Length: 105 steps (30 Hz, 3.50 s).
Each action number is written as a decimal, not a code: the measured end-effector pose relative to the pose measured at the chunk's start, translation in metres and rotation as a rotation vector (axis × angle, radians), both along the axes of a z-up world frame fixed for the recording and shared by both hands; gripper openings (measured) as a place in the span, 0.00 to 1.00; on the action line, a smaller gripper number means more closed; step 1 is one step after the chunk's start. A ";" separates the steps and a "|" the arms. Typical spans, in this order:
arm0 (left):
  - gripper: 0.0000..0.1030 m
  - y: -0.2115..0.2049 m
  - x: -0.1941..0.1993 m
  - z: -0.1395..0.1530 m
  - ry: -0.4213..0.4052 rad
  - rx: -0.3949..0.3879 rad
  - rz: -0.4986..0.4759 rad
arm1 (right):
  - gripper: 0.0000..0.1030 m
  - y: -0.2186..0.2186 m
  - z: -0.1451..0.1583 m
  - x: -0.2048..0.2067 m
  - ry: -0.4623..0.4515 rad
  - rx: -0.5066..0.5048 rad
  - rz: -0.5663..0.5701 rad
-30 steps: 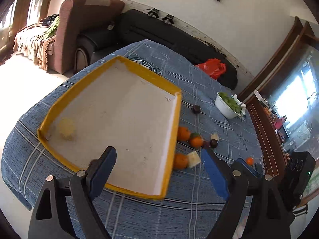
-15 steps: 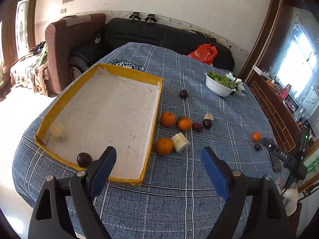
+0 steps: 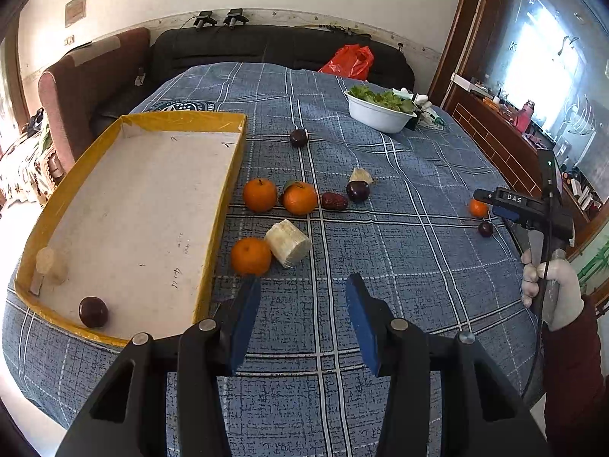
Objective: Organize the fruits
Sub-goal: 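Move both open tools back toward the fruit on the table, then grasp a tangerine with the right tool while the left tool grasps a white yam cube, then carry both items into the yellow tray and open both tools, then withdraw both open tools from the tray back toward the table fruit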
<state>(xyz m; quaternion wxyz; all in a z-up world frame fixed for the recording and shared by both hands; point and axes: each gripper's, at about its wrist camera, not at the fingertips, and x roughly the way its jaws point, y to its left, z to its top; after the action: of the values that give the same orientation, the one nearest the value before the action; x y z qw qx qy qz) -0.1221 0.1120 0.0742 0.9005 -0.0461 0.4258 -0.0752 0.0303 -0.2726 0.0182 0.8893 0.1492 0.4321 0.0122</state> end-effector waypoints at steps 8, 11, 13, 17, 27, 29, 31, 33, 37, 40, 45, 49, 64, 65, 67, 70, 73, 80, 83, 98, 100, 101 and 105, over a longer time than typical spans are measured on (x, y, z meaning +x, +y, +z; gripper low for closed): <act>0.44 -0.008 0.028 -0.020 0.056 0.041 -0.007 | 0.38 0.008 -0.018 0.012 0.017 -0.079 -0.006; 0.44 -0.017 0.045 -0.024 0.044 0.081 -0.030 | 0.37 0.008 -0.016 0.009 0.004 -0.059 -0.005; 0.44 -0.022 0.059 -0.028 0.043 0.127 -0.033 | 0.37 0.010 -0.010 0.005 -0.015 -0.039 0.003; 0.49 -0.030 0.082 -0.043 0.060 0.254 -0.036 | 0.38 0.024 0.011 -0.009 -0.072 -0.003 0.065; 0.36 -0.033 0.063 -0.043 0.029 0.330 -0.131 | 0.38 0.084 0.027 -0.030 -0.091 0.050 0.254; 0.36 -0.031 0.058 -0.042 0.035 0.287 -0.143 | 0.38 0.095 0.027 -0.034 -0.087 0.059 0.280; 0.36 -0.031 0.057 -0.042 0.036 0.277 -0.141 | 0.38 0.104 0.026 -0.039 -0.084 0.076 0.307; 0.37 -0.034 0.060 -0.044 0.024 0.274 -0.128 | 0.38 0.112 0.027 -0.043 -0.087 0.081 0.327; 0.35 -0.040 0.063 -0.043 0.011 0.286 -0.101 | 0.38 0.125 0.032 -0.049 -0.097 0.078 0.354; 0.35 -0.038 0.059 -0.042 0.007 0.267 -0.103 | 0.38 0.133 0.037 -0.056 -0.107 0.069 0.368; 0.34 -0.013 0.044 -0.018 -0.043 0.166 -0.052 | 0.38 0.148 0.046 -0.061 -0.113 0.047 0.395; 0.35 0.027 0.027 0.012 -0.105 0.093 0.025 | 0.38 0.174 0.058 -0.060 -0.129 0.042 0.443; 0.35 0.209 0.029 -0.009 -0.014 -0.014 0.389 | 0.39 0.373 0.049 -0.062 -0.035 0.090 0.824; 0.35 0.212 0.029 -0.009 -0.027 -0.024 0.380 | 0.39 0.385 0.043 -0.061 -0.019 0.082 0.839; 0.35 0.213 0.035 -0.008 -0.029 -0.023 0.378 | 0.39 0.406 0.029 -0.060 0.015 0.064 0.866; 0.35 0.214 0.044 -0.013 -0.015 -0.023 0.378 | 0.39 0.427 0.013 -0.060 0.058 0.039 0.893; 0.35 0.212 0.051 -0.018 0.007 -0.072 0.351 | 0.39 0.442 0.004 -0.066 0.054 0.000 0.927; 0.43 0.208 0.048 -0.010 -0.002 -0.136 0.318 | 0.41 0.455 -0.001 -0.080 0.008 -0.120 0.961; 0.53 0.217 0.030 0.006 -0.042 -0.170 0.352 | 0.41 0.455 0.002 -0.084 -0.003 -0.116 0.980; 0.83 0.202 -0.043 0.046 -0.187 -0.286 0.416 | 0.65 0.414 0.047 -0.112 -0.170 -0.104 0.852; 0.83 0.187 -0.037 0.044 -0.189 -0.295 0.362 | 0.70 0.393 0.056 -0.116 -0.201 -0.092 0.772; 0.83 0.179 -0.033 0.042 -0.182 -0.302 0.340 | 0.73 0.379 0.059 -0.119 -0.215 -0.091 0.732; 0.83 0.142 -0.005 0.026 -0.105 -0.366 0.267 | 0.75 0.319 0.064 -0.123 -0.253 -0.113 0.579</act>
<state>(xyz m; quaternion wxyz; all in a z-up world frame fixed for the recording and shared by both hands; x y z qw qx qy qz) -0.1273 0.2538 0.0999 0.8999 -0.2608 0.3478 -0.0335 -0.0929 0.0466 0.0825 0.9026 -0.0324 0.3423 0.2591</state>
